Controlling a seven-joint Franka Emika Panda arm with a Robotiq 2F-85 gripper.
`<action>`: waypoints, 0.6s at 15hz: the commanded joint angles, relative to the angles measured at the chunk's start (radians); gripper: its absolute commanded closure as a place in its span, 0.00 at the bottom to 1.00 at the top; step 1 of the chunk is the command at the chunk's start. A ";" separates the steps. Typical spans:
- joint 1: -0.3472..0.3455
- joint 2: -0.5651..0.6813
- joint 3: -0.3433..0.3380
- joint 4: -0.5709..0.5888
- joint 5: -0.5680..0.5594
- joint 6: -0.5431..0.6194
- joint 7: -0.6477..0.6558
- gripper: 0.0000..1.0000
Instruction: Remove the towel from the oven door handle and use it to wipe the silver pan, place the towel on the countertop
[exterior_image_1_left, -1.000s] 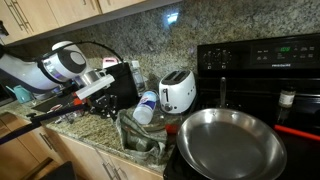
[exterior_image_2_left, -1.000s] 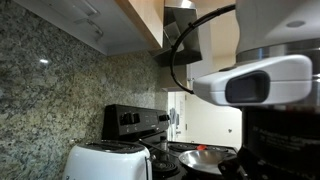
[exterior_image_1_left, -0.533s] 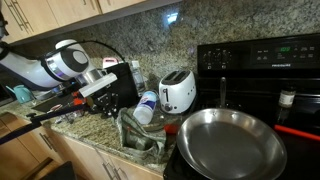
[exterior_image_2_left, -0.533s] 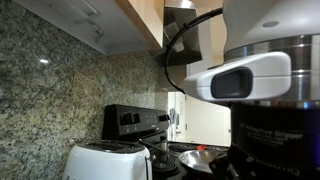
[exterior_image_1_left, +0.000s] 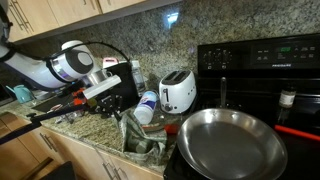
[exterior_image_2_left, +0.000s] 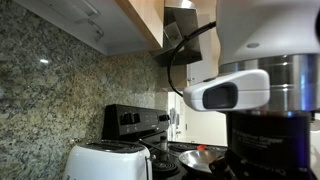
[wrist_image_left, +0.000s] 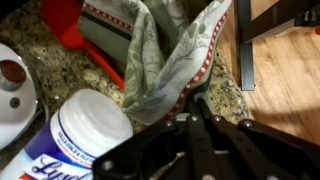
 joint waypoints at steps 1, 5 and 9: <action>-0.047 0.065 -0.045 0.066 0.051 0.006 -0.021 0.94; -0.093 0.083 -0.071 0.077 0.096 0.014 -0.035 0.57; -0.126 0.044 -0.083 0.026 0.103 0.037 -0.050 0.27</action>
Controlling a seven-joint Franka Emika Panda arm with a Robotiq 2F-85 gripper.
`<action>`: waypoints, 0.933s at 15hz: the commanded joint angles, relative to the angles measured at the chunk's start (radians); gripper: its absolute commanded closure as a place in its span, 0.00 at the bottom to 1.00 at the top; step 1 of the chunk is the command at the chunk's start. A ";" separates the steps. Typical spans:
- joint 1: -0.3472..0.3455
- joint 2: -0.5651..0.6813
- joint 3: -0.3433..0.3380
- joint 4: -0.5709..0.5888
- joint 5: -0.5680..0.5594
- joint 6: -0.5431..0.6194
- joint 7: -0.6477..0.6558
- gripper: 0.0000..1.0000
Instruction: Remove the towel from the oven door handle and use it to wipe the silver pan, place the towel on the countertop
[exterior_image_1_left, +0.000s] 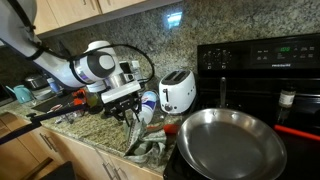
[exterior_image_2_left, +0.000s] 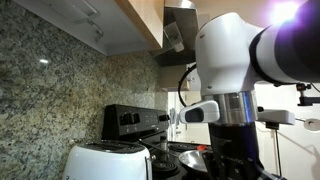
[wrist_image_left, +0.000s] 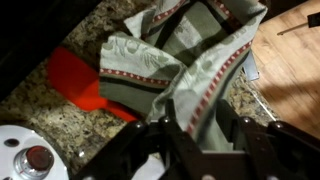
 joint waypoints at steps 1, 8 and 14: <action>-0.029 -0.051 -0.007 -0.052 0.030 0.038 -0.045 0.20; -0.090 -0.208 -0.032 -0.209 0.112 0.123 -0.181 0.00; -0.119 -0.357 -0.164 -0.376 0.220 0.208 -0.369 0.00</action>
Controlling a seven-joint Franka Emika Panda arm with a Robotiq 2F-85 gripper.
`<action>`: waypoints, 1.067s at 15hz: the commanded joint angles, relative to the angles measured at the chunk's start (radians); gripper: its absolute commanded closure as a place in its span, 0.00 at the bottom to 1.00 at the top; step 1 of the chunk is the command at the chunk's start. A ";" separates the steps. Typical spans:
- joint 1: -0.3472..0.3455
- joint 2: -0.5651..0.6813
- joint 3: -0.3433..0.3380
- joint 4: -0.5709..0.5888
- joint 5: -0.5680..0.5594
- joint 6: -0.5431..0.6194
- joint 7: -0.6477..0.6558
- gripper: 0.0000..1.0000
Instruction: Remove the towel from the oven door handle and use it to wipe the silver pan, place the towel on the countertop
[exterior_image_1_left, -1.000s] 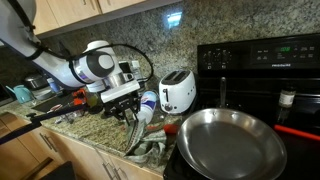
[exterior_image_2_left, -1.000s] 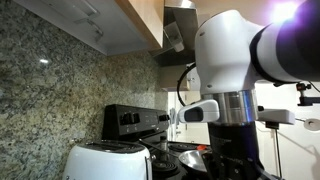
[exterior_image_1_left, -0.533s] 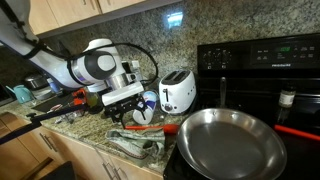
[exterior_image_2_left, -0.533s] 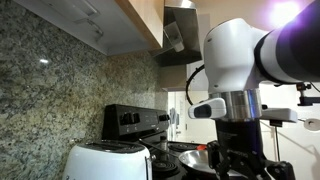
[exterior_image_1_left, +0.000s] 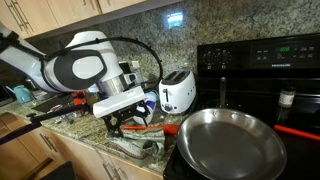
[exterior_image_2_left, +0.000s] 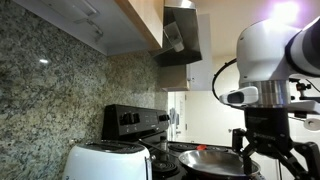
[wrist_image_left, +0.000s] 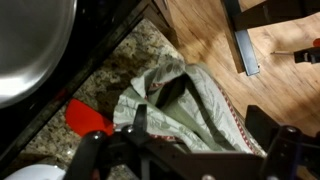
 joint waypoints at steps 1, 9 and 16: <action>-0.022 -0.111 -0.089 -0.117 0.085 0.063 -0.126 0.00; -0.064 -0.070 -0.232 -0.121 0.194 0.199 -0.167 0.00; -0.042 -0.069 -0.237 -0.117 0.289 0.259 -0.176 0.00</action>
